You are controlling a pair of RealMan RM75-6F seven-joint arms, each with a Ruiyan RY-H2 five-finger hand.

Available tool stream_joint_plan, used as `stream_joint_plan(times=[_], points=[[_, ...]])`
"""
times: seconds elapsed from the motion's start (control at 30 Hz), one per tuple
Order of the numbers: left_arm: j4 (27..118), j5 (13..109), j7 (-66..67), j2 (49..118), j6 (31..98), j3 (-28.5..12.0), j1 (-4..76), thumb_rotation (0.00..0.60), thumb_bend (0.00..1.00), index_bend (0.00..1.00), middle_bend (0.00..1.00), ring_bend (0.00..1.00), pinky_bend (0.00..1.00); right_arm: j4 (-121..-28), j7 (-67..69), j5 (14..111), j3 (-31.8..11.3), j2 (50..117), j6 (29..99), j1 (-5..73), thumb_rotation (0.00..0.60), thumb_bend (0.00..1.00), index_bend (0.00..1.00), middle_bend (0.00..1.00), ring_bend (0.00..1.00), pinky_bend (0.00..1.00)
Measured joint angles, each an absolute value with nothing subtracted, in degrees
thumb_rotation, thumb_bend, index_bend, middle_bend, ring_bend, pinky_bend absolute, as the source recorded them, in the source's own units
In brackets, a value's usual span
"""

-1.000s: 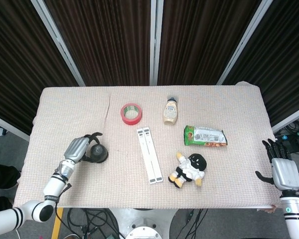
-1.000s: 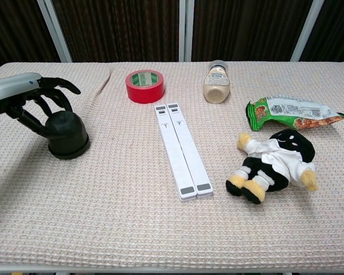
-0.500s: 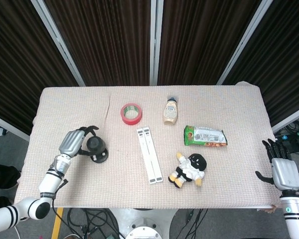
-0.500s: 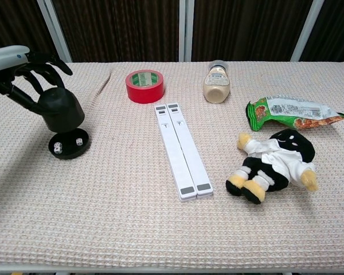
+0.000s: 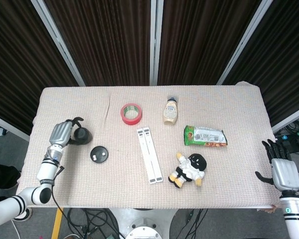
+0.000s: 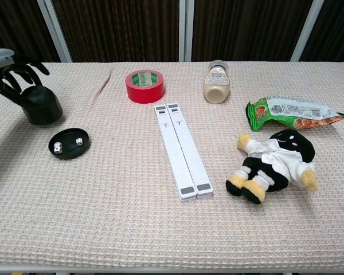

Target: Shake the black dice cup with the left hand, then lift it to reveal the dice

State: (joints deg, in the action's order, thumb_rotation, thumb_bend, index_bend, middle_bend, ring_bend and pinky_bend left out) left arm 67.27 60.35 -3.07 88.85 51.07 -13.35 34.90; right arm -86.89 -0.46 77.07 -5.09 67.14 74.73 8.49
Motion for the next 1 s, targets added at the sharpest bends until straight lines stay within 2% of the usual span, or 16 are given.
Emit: stream_joint_plan(times=[0.03,0.13,0.27,0.5,0.77,1.0], points=[[67.3,60.6,-3.7,88.9,50.9,-13.3,34.9,0.6,0.11,0.22,0.25,0.16,0.27,-86.9,-0.5,77.0,-5.1,67.1,74.6,8.5,0.6,0.1,0.0,0.0,0.0,0.0],[67.8,62.0,-5.4,88.6,51.0,-13.2,34.6,0.6,0.09,0.21,0.18,0.09,0.21,-87.1,-0.4,77.0,-5.2,66.9,74.7,8.5,0.6,0.1,0.0,0.0,0.0,0.0],[68.3,63.5,-5.0,88.0,52.9,-13.2,34.5,0.6,0.09,0.21,0.17,0.08,0.16,-87.4,-0.3,77.5,-5.2,66.8,75.4,8.3,0.6,0.1,0.0,0.0,0.0,0.0],[71.8,63.8,-1.7,85.5,56.3,-14.1,34.1,0.6,0.09,0.21,0.17,0.08,0.15,-88.2,0.7,79.5,-4.8,66.3,77.7,7.5,0.6,0.1,0.0,0.0,0.0,0.0],[80.8,64.7,6.9,79.6,66.9,-13.4,29.6,0.6,0.09,0.21,0.17,0.08,0.15,-87.9,2.0,79.9,-4.7,65.8,78.4,7.0,0.6,0.1,0.0,0.0,0.0,0.0],[87.1,69.5,10.5,76.1,76.8,-8.2,21.8,0.6,0.09,0.21,0.17,0.08,0.15,-87.2,2.3,81.0,-4.1,66.7,78.3,6.9,0.6,0.1,0.0,0.0,0.0,0.0]])
